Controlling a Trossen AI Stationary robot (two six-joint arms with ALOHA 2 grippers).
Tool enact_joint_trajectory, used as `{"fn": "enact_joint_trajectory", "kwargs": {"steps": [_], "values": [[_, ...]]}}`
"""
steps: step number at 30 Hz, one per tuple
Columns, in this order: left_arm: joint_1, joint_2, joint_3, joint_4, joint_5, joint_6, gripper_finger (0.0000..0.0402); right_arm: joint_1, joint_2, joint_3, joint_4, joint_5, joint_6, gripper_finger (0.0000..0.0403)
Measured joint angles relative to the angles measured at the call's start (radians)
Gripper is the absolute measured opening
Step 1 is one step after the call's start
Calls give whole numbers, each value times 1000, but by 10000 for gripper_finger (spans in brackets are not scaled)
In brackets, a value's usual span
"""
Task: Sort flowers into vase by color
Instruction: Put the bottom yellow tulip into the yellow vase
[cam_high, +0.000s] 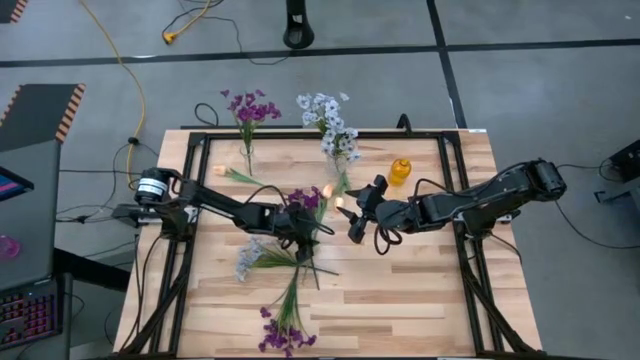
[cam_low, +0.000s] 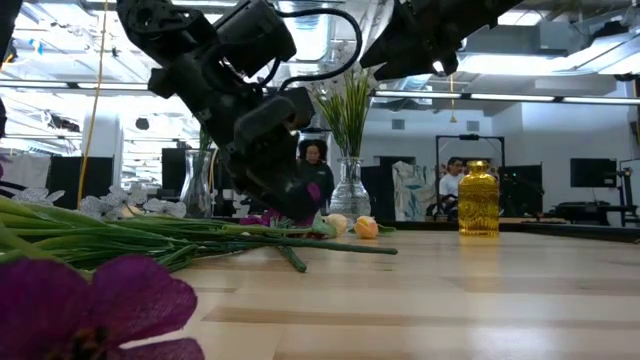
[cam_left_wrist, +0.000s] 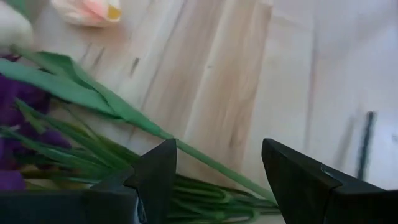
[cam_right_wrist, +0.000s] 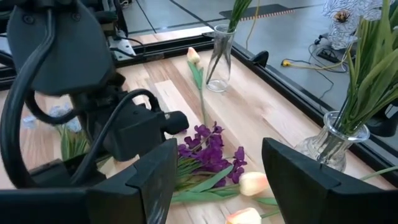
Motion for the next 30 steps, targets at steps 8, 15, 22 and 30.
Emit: {"fn": "enact_joint_trajectory", "kwargs": {"steps": [8, 15, 22, 30], "values": [[1, 1, 0, -13, -49, -14, 224, 0, 0, 0, -4, 0, 0, 261], [-2, 0, 0, -40, -51, -48, 224, 0, 0, 0, -5, 0, 0, 261], [-10, 0, 0, -50, -51, -47, 224, -1, 0, 0, -5, 0, 0, 261], [-22, 40, 1, -37, -54, -45, 224, -1, 0, 0, -6, 0, 0, 261]]}}
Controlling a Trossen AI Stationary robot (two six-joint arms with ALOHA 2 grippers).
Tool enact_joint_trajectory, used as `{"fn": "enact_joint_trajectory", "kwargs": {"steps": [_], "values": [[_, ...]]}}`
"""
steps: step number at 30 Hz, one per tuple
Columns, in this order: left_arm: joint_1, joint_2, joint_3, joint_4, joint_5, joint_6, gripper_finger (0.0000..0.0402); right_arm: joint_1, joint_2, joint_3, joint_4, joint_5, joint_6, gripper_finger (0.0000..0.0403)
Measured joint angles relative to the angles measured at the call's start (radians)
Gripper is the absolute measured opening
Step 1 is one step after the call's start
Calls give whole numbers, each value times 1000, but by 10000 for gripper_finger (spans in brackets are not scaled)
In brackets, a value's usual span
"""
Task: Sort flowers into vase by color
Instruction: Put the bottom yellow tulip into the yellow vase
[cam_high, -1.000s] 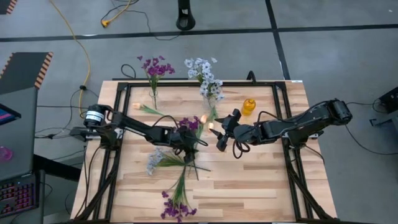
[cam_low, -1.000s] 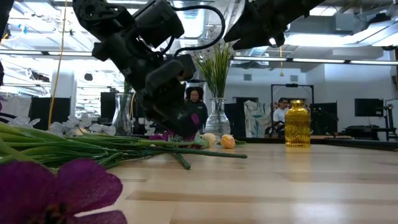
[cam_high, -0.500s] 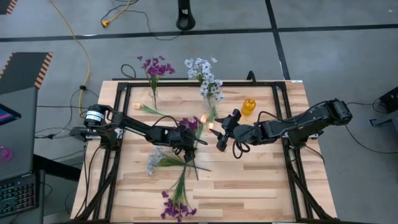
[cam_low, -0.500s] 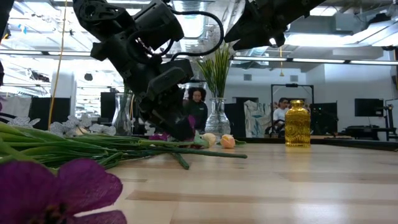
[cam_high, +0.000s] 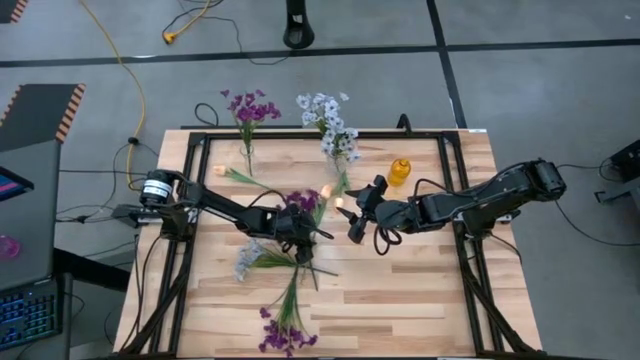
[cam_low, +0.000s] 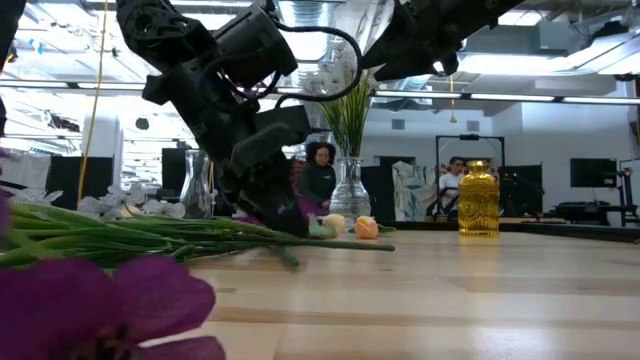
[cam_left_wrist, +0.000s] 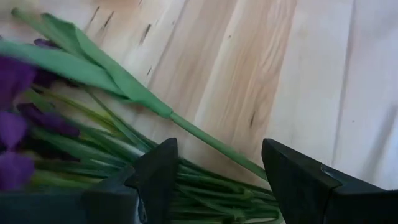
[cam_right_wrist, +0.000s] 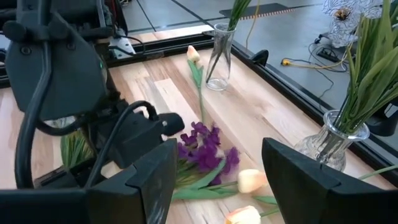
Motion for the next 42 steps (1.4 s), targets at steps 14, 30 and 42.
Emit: {"fn": "enact_joint_trajectory", "kwargs": {"steps": [14, 30, 42], "values": [[1, 9, 0, 15, 18, -36, 144, 0, 0, 0, -16, 1, 0, 261], [1, 0, 23, 13, 22, -51, 32, 39, -1, 0, -14, 2, 0, 261], [1, -52, 130, 7, 24, 63, 8, 128, -2, 146, -147, 4, 0, 261]]}}
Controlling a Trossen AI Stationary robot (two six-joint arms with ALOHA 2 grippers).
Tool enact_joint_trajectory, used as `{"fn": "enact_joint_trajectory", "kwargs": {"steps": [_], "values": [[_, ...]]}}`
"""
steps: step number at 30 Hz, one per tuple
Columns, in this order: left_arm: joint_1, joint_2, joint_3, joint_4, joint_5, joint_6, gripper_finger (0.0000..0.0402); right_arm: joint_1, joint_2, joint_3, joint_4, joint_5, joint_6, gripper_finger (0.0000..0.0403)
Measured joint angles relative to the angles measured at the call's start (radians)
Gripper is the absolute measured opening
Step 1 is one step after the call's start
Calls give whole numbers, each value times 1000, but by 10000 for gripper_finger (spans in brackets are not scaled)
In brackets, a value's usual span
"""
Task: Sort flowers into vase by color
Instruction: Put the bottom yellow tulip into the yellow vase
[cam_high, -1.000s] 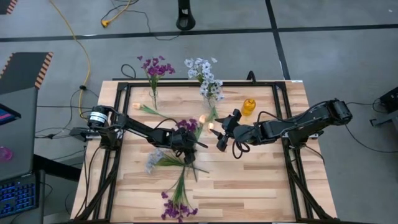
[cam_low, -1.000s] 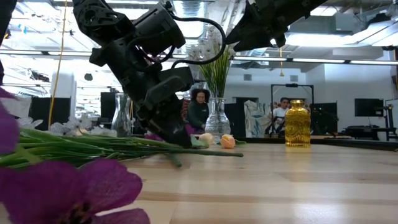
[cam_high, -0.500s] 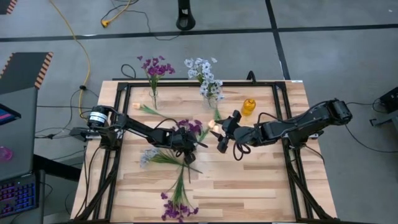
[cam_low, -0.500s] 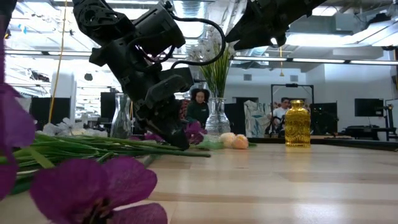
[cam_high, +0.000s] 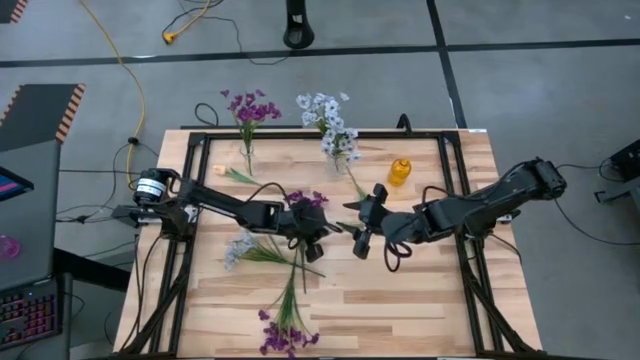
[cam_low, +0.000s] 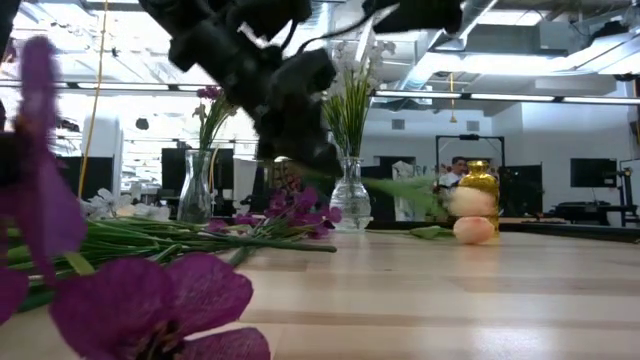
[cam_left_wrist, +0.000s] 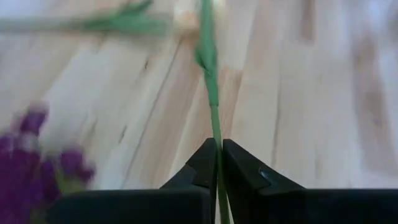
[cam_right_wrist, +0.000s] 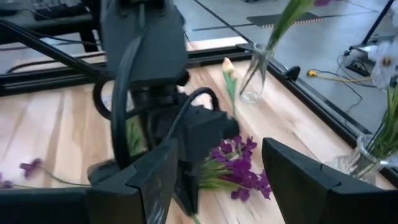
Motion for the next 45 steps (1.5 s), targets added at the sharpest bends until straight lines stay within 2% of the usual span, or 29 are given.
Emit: {"fn": "enact_joint_trajectory", "kwargs": {"steps": [5, 13, 21, 24, 31, 35, 41, 45], "values": [[4, -45, 23, -24, -5, 58, 5, 38, 0, 82, -100, 1, 0, 260], [41, -161, 22, -46, -61, 138, 4, 85, -1, 166, -135, 4, 13, 260], [86, -279, 22, -54, -138, 231, 4, 89, 17, 169, -132, 10, 236, 260], [96, -310, 22, -59, -139, 248, 4, 90, 62, 169, -133, 58, 300, 260], [102, -352, 22, -69, -139, 268, 4, 98, 204, 168, -92, 245, 438, 260], [102, -355, 22, -70, -139, 275, 4, 125, 271, 168, -73, 424, 567, 260], [102, -355, 22, -78, -138, 294, 4, 178, 354, 168, -76, 732, 845, 260], [102, -355, 22, -77, -120, 298, 4, 194, 412, 168, -77, 853, 1020, 260]]}}
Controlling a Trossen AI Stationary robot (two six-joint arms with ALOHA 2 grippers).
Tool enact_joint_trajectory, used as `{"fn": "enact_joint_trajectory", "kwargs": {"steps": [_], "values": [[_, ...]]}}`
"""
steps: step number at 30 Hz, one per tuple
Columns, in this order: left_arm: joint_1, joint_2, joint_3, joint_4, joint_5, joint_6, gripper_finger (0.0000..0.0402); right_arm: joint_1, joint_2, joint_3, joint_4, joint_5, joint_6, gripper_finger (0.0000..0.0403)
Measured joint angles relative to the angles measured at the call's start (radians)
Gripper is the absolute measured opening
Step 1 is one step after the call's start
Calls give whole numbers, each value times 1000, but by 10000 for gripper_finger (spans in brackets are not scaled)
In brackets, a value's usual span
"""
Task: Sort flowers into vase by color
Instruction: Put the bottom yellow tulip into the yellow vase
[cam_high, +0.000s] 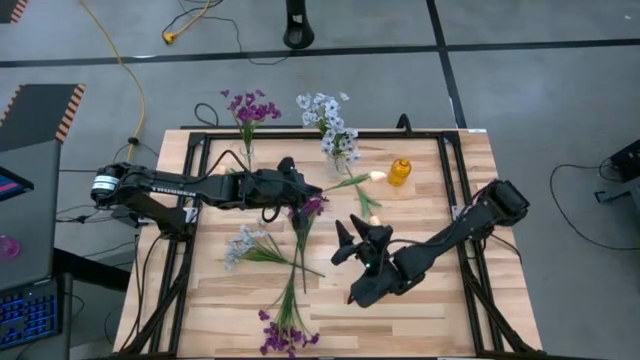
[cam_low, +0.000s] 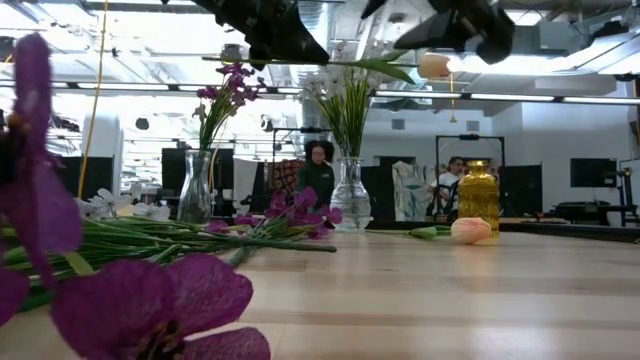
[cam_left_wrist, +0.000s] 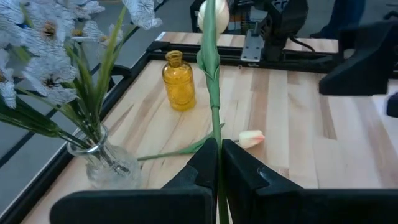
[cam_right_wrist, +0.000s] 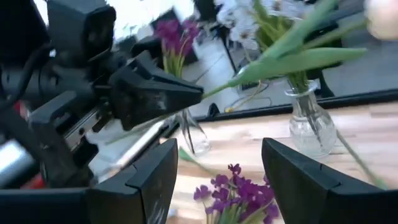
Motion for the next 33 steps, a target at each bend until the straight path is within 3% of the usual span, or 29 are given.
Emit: {"fn": "enact_joint_trajectory", "kwargs": {"steps": [8, 26, 33], "values": [[0, 0, 0, 0, 43, 0, 4, -37, 68, 0, -11, 21, 241, 260], [-17, 1, 0, 49, 54, -8, 4, -41, 24, 8, -24, 66, 228, 260], [-17, 2, 13, 58, 54, -8, 4, -41, -53, 12, -13, 51, 73, 260]]}}
